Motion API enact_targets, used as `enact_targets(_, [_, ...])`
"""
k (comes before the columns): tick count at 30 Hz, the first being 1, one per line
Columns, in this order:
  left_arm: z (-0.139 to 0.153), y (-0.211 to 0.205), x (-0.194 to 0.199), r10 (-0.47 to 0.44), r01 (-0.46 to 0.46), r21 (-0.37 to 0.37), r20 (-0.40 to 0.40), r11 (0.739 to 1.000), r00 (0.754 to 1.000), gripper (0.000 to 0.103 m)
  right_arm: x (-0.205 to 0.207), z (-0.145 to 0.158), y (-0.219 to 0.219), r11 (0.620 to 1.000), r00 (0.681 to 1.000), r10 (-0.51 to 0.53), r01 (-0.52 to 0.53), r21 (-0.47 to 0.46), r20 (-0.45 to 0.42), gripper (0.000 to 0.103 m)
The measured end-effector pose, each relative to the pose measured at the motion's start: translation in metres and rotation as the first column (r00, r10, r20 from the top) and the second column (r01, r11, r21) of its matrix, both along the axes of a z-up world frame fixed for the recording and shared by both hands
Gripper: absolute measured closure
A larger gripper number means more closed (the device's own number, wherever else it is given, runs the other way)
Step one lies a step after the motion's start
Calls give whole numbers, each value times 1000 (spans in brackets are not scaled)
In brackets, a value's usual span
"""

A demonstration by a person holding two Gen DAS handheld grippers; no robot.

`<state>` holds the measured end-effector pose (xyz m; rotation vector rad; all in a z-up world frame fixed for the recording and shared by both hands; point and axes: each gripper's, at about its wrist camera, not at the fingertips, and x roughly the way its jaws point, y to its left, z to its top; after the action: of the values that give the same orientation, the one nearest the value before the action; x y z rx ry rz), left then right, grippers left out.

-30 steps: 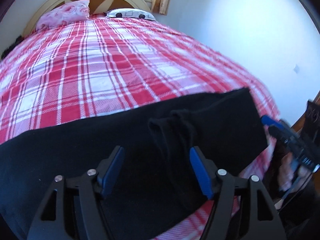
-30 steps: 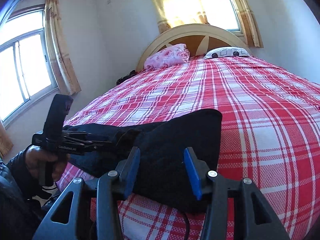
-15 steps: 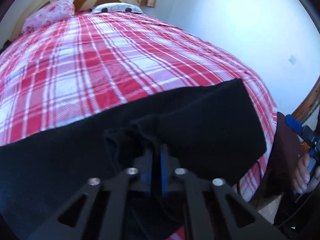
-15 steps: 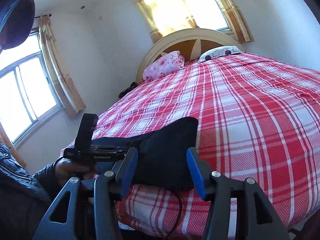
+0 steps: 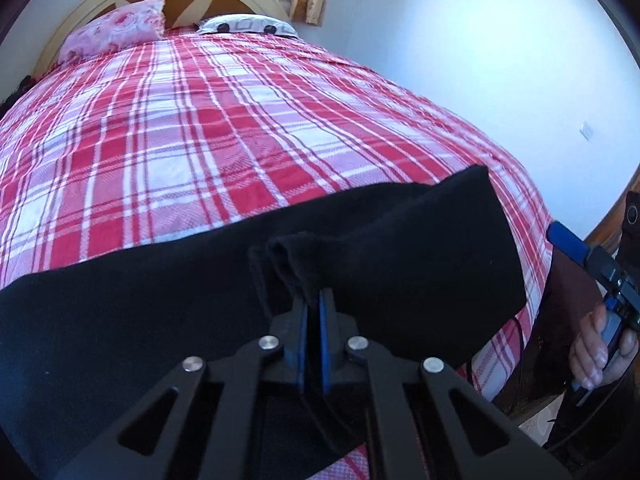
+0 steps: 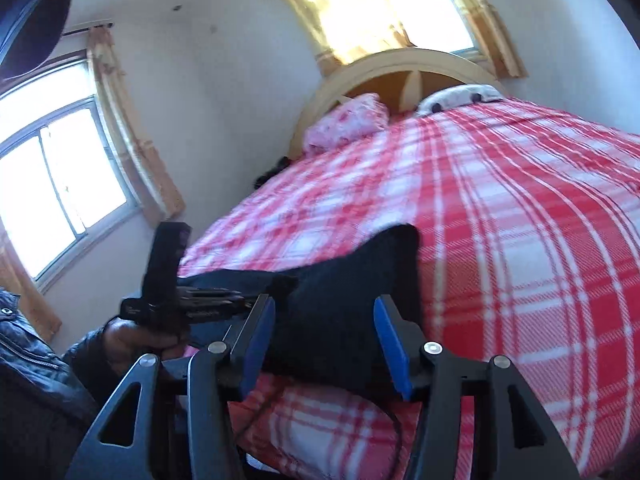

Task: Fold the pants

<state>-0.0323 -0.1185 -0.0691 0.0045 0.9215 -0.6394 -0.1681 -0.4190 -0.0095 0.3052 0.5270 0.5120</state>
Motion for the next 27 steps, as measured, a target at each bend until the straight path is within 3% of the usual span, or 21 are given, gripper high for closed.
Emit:
enact_targets(4, [-3,0,2,-7,7,0,-2,1000,1000,97,31,-1,20,999,1000,-11,11,-41,6,47])
enact_targets(10, [-12,-3,7,-9,8,-10,-6,1000,1000,97,90,-44,8,998,972,-60,63,8,-228,46])
enact_targets(12, [-10,-8,6,-20,20,1,7,1000,1000,96,94,-53,-6,992,973,-45,70,102,-228,46])
enact_targets(15, [-10,-11,4,-30,30,2,12,1000,999,96,95,-53,-17,984,973,-32,71,165,-230,46])
enact_targets(19, [-10,-6,0,-18,18,11,26,1000,1000,95,85,-29,-12,990,985,-99,112,89,-138,44])
enact_targets(21, [-10,1,3,7,-7,8,23,1000,1000,95,92,-27,-11,991,984,-96,108,77,-151,36])
enact_targets(23, [-11,6,6,16,-16,-7,6,1000,1000,95,107,-38,-6,994,972,-90,99,33,-216,36])
enact_targets(27, [-5,14,4,47,-47,18,32,999,998,96,97,-25,5,998,989,-55,61,36,-139,36])
